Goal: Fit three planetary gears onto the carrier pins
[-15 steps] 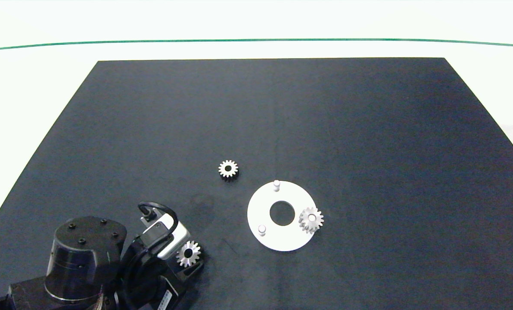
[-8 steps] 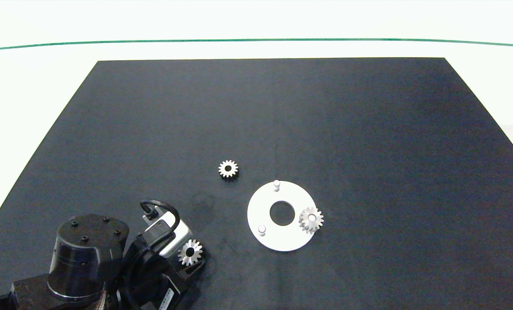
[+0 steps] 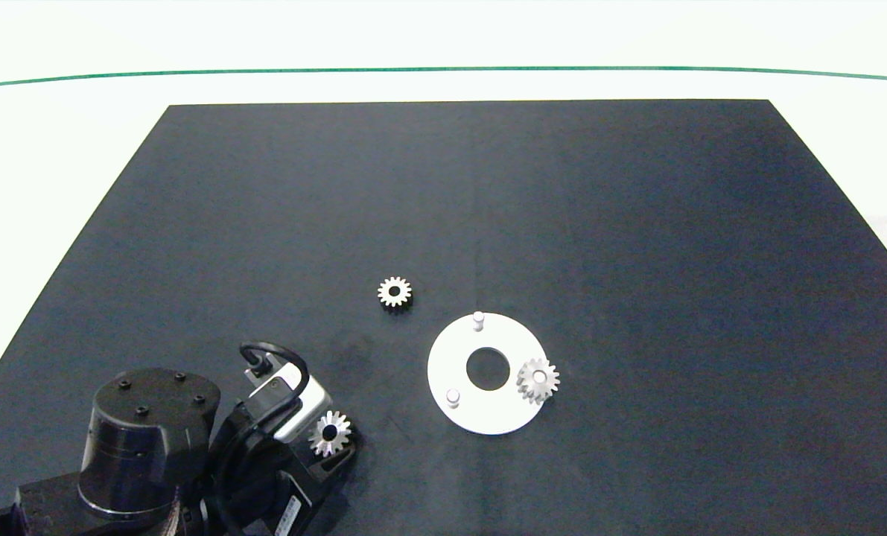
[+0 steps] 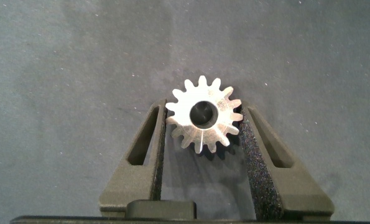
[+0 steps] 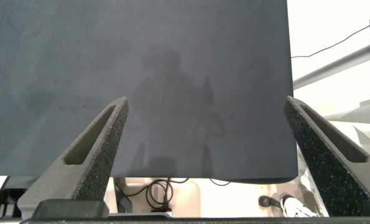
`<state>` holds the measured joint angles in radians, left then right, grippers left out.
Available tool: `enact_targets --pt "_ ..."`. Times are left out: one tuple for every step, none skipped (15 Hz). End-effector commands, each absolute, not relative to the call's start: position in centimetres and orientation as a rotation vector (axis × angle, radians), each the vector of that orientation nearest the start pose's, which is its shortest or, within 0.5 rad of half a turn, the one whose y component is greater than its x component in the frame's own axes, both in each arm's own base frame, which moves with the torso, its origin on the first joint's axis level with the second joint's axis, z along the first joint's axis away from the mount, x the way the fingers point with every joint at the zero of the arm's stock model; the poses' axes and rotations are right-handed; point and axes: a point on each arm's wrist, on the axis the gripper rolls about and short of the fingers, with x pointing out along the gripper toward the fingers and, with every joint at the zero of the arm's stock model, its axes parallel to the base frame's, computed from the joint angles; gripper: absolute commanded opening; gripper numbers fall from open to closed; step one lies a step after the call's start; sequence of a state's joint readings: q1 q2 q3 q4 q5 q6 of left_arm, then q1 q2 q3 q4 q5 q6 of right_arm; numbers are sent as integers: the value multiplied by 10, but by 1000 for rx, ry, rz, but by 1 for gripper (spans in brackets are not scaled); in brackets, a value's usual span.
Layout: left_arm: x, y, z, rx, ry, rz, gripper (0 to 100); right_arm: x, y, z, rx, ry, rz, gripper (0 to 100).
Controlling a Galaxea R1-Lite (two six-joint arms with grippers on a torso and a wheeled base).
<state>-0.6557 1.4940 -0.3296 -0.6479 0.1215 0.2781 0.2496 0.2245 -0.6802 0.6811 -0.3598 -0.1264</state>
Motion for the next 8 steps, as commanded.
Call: enact_targets --pt "160 -126 122 468 386 -610 7 -66 -25 188 -196 228 -97 100" --pt "158 -131 125 467 375 -629 7 -66 -25 188 -197 228 -96 100" --pt "158 -133 127 469 373 -638 7 -66 -25 188 -198 231 -96 100" --pt "159 -137 132 469 363 -648 7 -66 -25 188 -197 231 -97 100" --pt "159 -141 135 473 362 -661 7 -65 -25 188 -198 232 -97 100" --pt "160 -145 141 473 352 -667 7 -65 -25 188 -198 232 -97 100" --pt "163 -150 148 472 341 -664 7 -65 -25 188 -198 232 -97 100" --pt "166 -152 154 478 342 -651 7 -65 -25 188 -198 232 -97 100"
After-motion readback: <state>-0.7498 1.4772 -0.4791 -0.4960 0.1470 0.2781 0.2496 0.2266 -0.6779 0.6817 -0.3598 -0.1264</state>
